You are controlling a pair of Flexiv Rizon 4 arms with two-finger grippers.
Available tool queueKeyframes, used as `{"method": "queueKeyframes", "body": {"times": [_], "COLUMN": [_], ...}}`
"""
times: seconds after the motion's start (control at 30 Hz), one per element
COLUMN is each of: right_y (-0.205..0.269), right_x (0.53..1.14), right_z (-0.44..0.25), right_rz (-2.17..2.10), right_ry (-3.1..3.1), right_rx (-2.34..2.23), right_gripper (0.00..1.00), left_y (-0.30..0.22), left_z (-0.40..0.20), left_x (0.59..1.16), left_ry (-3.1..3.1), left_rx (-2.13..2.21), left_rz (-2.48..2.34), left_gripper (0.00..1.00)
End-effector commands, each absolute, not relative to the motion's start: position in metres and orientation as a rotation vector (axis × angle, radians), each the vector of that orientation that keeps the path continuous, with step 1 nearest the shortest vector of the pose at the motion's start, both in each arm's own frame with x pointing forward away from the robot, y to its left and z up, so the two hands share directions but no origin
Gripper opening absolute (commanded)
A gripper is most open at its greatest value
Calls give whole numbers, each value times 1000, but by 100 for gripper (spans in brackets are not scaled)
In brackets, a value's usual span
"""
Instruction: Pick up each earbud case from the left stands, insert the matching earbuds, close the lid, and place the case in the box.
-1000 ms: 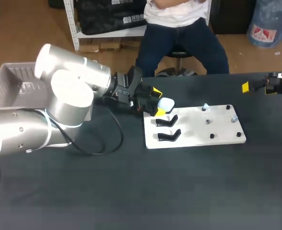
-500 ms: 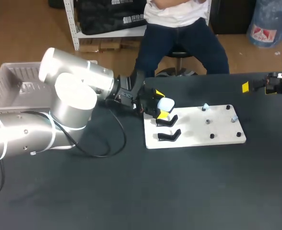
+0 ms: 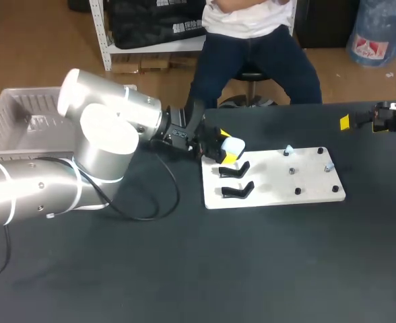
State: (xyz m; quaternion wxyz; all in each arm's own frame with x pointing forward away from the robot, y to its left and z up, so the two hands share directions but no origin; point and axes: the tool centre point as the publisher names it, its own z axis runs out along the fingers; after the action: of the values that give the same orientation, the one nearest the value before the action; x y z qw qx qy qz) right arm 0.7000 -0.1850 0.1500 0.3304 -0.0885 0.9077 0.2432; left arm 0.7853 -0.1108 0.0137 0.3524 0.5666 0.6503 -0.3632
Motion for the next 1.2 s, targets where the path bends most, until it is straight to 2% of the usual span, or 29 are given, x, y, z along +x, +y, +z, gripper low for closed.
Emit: {"method": "queueKeyframes", "body": {"times": [0.03, 0.17, 0.27, 0.33, 0.43, 0.6, 0.7, 0.73, 0.87, 0.9, 1.2], "right_y": [-185, -185, -185, -185, -185, -185, -185, -185, -185, -185, -185], "right_x": [700, 700, 700, 700, 700, 700, 700, 700, 700, 700, 700], "right_z": [150, 150, 150, 150, 150, 150, 150, 150, 150, 150, 150], "right_rz": [636, 636, 636, 636, 636, 636, 636, 636, 636, 636, 636], "right_ry": [2374, 2374, 2374, 2374, 2374, 2374, 2374, 2374, 2374, 2374, 2374], "right_rx": [-231, -231, -231, -231, -231, -231, -231, -231, -231, -231, -231], "right_gripper": [100, 100, 100, 100, 100, 100, 100, 100, 100, 100, 100], "left_y": [-112, -112, -113, -113, -114, -114, -115, -115, -115, -115, -113], "left_z": [11, 11, 11, 11, 10, 9, 8, 8, 8, 8, 13], "left_x": [789, 790, 790, 791, 790, 790, 789, 789, 788, 788, 783], "left_ry": [1680, 1681, 1681, 1681, 1682, 1683, 1681, 1681, 1678, 1677, 1657], "left_rx": [1469, 1471, 1474, 1475, 1480, 1482, 1484, 1485, 1486, 1487, 1484], "left_rz": [-945, -942, -943, -944, -946, -952, -955, -957, -959, -957, -957], "left_gripper": [68, 69, 65, 49, 42, 41, 36, 27, 15, 0, 0]}}
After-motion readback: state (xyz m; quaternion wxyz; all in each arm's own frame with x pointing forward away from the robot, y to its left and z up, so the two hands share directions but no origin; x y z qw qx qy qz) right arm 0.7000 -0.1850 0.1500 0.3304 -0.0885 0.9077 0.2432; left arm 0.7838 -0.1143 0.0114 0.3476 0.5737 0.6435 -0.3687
